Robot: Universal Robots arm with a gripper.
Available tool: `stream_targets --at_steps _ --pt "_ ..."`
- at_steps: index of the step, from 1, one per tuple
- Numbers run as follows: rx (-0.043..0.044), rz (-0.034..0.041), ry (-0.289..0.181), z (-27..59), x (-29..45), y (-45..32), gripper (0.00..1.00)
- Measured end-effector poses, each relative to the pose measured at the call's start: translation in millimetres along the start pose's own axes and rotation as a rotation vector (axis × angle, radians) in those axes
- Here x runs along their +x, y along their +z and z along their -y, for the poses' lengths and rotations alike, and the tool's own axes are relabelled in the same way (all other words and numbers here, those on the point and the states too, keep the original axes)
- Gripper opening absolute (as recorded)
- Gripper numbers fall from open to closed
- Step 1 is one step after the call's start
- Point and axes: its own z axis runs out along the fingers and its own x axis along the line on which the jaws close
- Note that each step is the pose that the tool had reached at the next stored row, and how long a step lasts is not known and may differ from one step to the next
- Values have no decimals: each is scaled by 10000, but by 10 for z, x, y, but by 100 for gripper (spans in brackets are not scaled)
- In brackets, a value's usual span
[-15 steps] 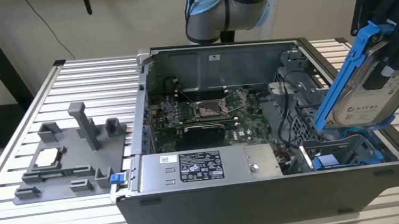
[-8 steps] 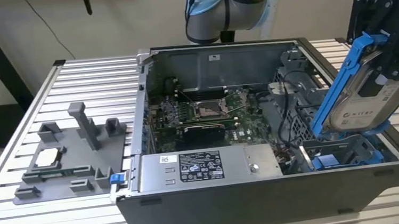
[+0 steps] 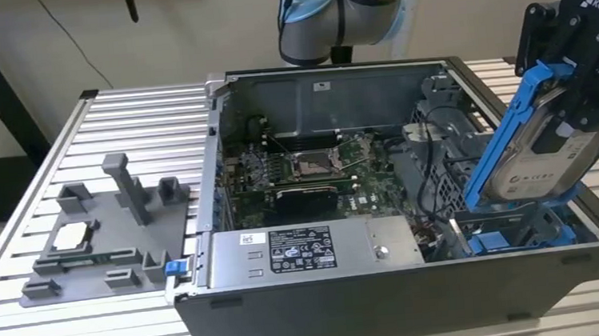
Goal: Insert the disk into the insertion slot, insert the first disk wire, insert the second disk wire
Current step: 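Insert the disk into the insertion slot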
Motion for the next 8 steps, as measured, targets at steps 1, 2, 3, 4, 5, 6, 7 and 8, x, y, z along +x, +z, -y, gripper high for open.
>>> stream_targets --at_steps 1,2,3,4,5,6,7,8 --pt "0 12 0 0 0 12 0" --pt "-1 27 -1 1 1 23 0" --pt "-1 49 -1 1 1 36 0" --pt "-1 65 0 3 1 49 0" --pt "-1 84 -3 8 1 64 0" --pt "-2 105 -4 13 1 78 0" --pt "-2 125 -5 17 1 89 0" --pt "-3 145 -6 22 1 101 0"
